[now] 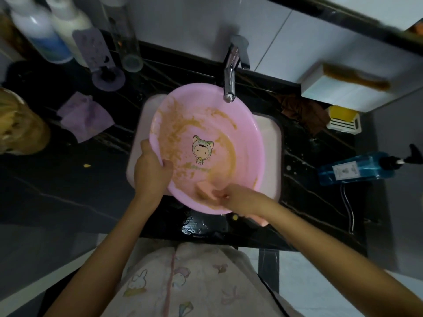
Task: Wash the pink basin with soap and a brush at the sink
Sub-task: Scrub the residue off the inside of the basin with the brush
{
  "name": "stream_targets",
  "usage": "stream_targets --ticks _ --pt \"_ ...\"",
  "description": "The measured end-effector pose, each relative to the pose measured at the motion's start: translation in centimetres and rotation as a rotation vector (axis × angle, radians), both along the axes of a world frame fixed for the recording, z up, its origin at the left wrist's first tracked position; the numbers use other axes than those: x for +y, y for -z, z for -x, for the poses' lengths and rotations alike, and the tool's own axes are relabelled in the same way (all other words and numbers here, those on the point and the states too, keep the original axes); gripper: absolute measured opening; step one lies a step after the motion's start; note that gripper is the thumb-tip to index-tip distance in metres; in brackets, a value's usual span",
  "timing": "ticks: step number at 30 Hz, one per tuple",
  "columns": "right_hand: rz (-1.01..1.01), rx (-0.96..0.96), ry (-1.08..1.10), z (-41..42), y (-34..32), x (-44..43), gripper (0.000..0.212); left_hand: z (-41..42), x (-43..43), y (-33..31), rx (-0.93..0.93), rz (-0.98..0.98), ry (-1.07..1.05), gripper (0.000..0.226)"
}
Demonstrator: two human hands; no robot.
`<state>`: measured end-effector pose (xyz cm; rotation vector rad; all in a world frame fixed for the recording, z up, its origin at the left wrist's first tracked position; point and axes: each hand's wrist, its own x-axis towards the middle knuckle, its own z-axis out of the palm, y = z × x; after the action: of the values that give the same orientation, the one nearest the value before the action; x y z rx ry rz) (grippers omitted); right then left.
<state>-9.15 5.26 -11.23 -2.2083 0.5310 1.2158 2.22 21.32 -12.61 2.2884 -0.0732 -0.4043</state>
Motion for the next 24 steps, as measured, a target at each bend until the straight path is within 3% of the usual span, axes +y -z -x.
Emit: stream_targets --ticks 3,8,11,13,16,18,22,24 --pt "-0.053 -0.185 -0.032 -1.6 0.7 2.4 0.042 -0.1 0.2 0.2 0.005 0.002 0.002 0.051" --pt "0.360 -0.216 0.063 -3.2 4.8 -1.7 0.046 0.0 0.9 0.7 0.008 0.002 -0.010 0.055" --pt "0.486 -0.226 0.078 -2.6 4.1 -7.5 0.043 0.1 0.8 0.6 -0.017 0.000 -0.006 0.053" --pt "0.556 -0.239 -0.014 -2.1 2.8 -10.4 0.051 0.1 0.9 0.6 -0.022 0.002 -0.009 0.053" --pt "0.677 -0.174 -0.278 -1.0 0.5 -12.2 0.043 0.1 0.9 0.8 -0.015 0.000 -0.013 0.054" --pt "0.648 -0.109 -0.305 0.5 -0.8 -11.5 0.040 0.1 0.9 0.9 -0.024 0.001 -0.014 0.054" --pt "0.357 -0.044 -0.234 5.1 -2.2 -5.7 0.036 0.0 0.8 1.0 -0.014 -0.013 -0.030 0.054" --pt "0.442 -0.083 -0.266 5.0 -1.9 -6.0 0.035 0.1 0.8 0.9 -0.015 -0.013 -0.031 0.053"
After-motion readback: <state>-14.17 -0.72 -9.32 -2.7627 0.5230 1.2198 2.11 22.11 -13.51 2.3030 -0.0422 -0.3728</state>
